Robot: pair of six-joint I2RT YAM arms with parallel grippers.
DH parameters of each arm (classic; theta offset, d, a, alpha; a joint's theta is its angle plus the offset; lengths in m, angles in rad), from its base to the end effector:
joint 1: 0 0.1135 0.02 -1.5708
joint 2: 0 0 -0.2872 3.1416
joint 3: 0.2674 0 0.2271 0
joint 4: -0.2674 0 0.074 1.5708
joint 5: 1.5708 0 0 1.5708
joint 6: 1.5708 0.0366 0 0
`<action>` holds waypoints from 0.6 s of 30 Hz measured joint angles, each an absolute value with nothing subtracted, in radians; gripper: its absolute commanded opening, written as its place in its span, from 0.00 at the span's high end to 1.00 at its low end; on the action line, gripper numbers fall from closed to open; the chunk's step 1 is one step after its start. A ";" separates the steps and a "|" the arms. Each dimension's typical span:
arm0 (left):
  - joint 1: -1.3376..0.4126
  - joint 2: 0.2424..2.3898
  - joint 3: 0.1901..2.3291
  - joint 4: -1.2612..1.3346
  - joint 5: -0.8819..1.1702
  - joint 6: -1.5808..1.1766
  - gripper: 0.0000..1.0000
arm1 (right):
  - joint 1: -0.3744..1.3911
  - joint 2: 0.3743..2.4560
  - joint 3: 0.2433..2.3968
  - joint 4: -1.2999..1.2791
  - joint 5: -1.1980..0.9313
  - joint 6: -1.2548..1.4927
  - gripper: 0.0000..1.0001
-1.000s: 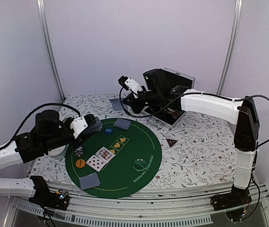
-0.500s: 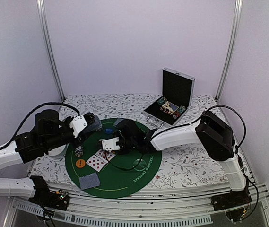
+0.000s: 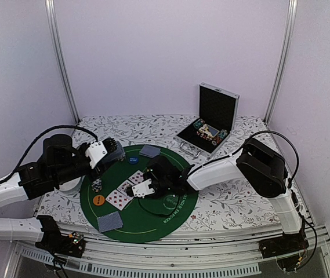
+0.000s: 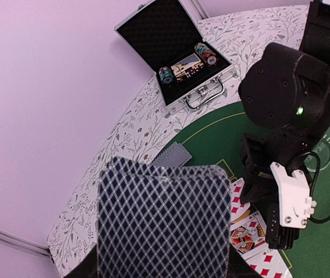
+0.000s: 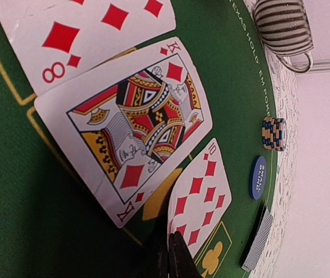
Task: Distribute texas hold em gaming equipment
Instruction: Flop the poker card in the community card area.
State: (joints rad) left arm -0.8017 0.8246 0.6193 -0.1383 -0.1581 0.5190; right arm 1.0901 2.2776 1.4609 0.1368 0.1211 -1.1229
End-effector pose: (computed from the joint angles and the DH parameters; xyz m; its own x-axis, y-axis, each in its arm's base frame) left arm 0.1122 -0.1077 0.3014 0.0974 0.6037 -0.7913 0.6428 0.5688 0.5131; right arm 0.2286 0.4289 0.1440 0.6283 -0.7302 -0.2683 -0.6244 -0.2676 -0.7338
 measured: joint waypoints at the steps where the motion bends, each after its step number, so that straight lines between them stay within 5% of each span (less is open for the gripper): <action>1: -0.802 0.825 0.619 -0.138 -0.158 0.519 0.55 | 1.090 2.278 1.464 0.133 0.120 -1.123 0.98; 14: -0.802 0.824 0.619 -0.139 -0.158 0.519 0.55 | 1.090 2.281 1.513 0.065 0.081 -1.145 0.97; 18: -0.802 0.824 0.619 -0.138 -0.158 0.519 0.55 | 1.090 2.281 1.507 0.063 0.073 -1.157 0.86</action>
State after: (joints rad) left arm -0.8017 0.8242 0.6193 -0.1383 -0.1581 0.5190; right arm 1.0901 2.2814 1.5074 0.0631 0.0727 -1.1568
